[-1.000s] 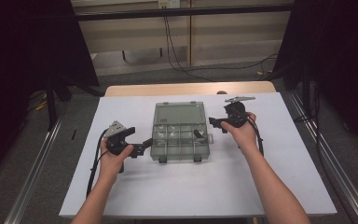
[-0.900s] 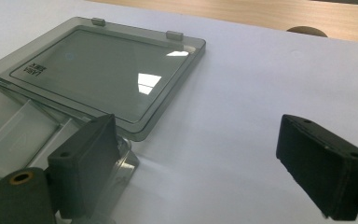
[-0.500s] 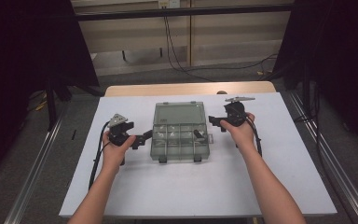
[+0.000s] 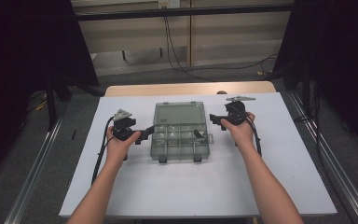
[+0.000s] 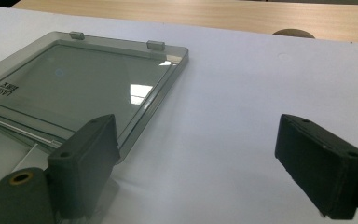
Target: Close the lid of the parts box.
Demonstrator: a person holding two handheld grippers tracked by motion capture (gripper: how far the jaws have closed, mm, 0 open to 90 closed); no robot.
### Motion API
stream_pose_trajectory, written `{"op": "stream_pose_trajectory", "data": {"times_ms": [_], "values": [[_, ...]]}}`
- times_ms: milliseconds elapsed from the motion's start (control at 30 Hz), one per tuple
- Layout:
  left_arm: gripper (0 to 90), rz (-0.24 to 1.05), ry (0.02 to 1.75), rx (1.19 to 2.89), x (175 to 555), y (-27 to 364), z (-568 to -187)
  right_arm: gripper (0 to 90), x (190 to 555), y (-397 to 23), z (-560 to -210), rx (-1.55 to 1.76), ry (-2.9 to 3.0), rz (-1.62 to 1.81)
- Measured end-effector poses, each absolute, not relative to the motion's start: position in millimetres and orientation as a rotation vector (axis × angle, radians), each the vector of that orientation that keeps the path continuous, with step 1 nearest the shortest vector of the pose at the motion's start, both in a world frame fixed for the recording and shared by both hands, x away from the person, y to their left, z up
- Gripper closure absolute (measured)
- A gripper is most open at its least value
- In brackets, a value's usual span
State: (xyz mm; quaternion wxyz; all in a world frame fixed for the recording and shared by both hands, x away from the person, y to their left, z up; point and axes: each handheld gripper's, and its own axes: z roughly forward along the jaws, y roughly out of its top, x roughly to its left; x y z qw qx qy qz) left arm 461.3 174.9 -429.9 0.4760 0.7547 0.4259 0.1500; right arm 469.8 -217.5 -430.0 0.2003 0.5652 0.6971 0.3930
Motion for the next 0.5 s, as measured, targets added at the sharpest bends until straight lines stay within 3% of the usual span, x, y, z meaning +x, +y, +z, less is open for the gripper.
{"op": "stream_pose_trajectory", "data": {"times_ms": [500], "values": [[12.1, 0.412, 1.124, 1.848, 479.3, 165.8, -422.6, 23.3, 476.6, -212.9, -428.3, 1.554, 1.931, 1.063]]}}
